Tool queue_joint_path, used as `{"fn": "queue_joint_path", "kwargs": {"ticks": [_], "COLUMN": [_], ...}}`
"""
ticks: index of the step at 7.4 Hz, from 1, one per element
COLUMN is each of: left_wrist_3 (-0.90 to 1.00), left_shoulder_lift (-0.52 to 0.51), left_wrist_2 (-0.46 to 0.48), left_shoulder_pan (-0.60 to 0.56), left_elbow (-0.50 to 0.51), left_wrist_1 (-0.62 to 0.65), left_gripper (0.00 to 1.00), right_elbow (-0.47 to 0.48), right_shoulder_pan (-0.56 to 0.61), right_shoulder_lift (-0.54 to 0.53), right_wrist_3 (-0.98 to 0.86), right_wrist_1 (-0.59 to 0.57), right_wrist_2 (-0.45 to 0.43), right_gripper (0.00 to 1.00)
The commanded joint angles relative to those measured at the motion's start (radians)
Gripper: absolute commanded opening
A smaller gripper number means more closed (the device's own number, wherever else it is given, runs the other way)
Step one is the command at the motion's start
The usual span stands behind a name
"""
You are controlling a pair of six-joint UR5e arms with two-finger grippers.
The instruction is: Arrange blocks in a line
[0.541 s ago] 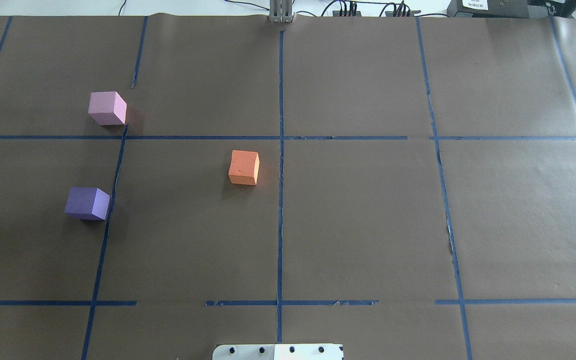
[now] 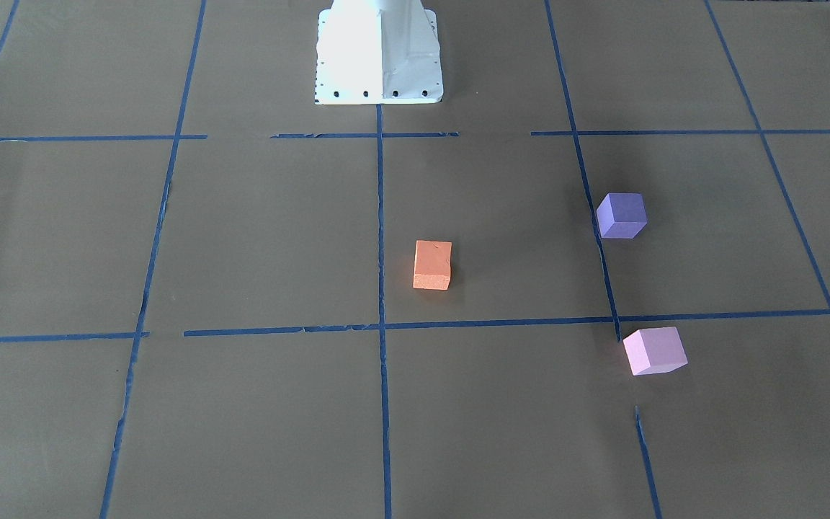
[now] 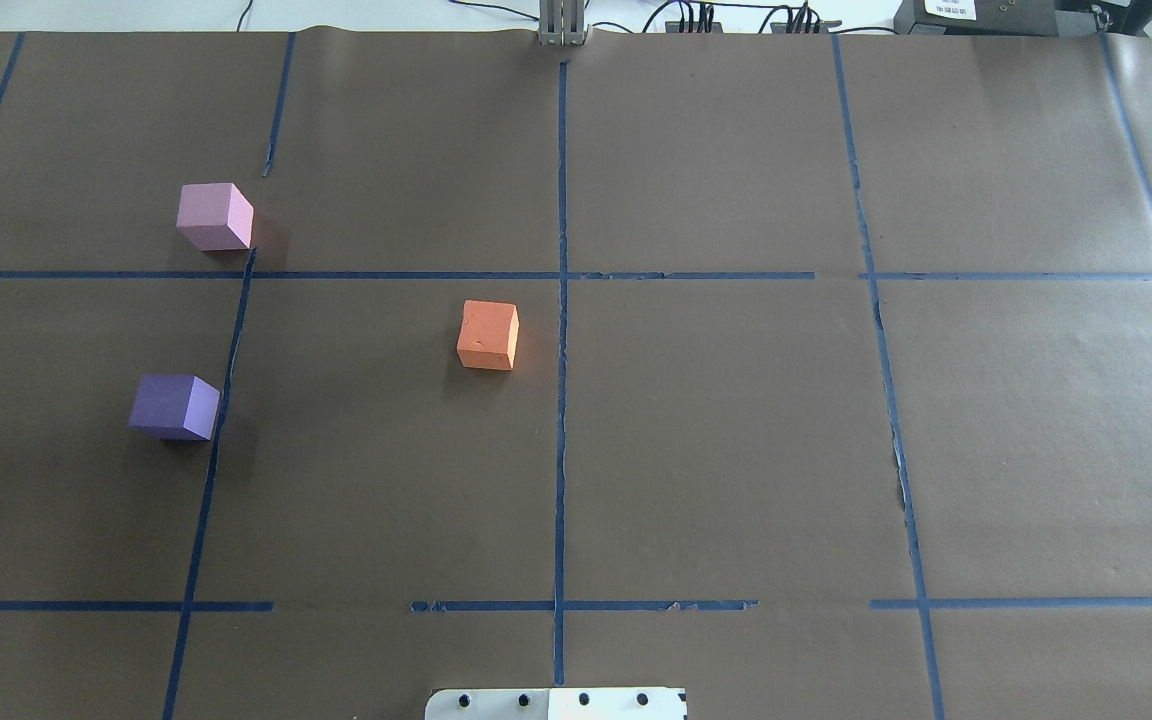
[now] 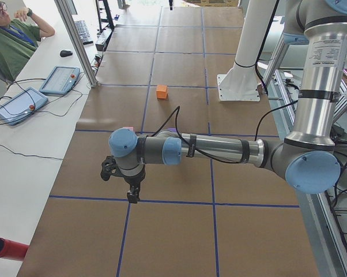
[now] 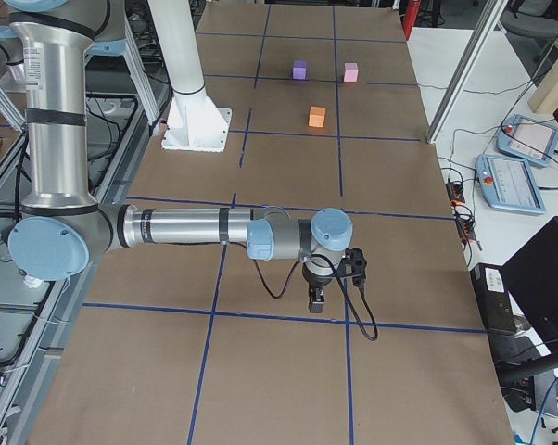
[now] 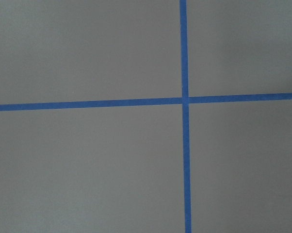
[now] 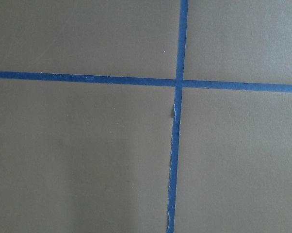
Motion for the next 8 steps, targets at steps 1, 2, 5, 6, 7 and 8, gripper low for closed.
{"fn": "queue_joint_path", "kwargs": {"ticks": [1,2,5,6,7,8], "left_wrist_3": [-0.018,-0.045,-0.336,-0.443,-0.608,-0.703], "left_shoulder_lift": [-0.103,-0.137,-0.308,-0.375,-0.427,-0.485], "left_wrist_2": [-0.080,-0.090,-0.079,-0.076,-0.008,0.120], "left_shoulder_pan": [0.037,0.088,0.290,0.348,0.464,0.584], "left_elbow": [-0.131,-0.165,-0.234,-0.234,-0.233,-0.233], "left_wrist_1": [0.094,0.098,0.093,0.093,0.089,0.058], "left_gripper": [1.00,1.00,1.00,1.00,1.00,1.00], "right_elbow": [-0.001,-0.001,-0.001,-0.001,0.000,0.000], "right_shoulder_pan": [0.001,0.001,-0.001,0.001,0.001,0.001], "right_shoulder_lift": [0.001,-0.001,-0.001,0.001,0.001,0.001], "right_wrist_3": [0.000,0.000,0.000,0.000,0.000,0.000], "right_wrist_1": [0.000,0.000,0.000,0.000,0.000,0.000], "right_wrist_2": [0.002,0.000,0.000,0.000,0.000,0.002], "right_gripper": [1.00,1.00,1.00,1.00,1.00,1.00]}}
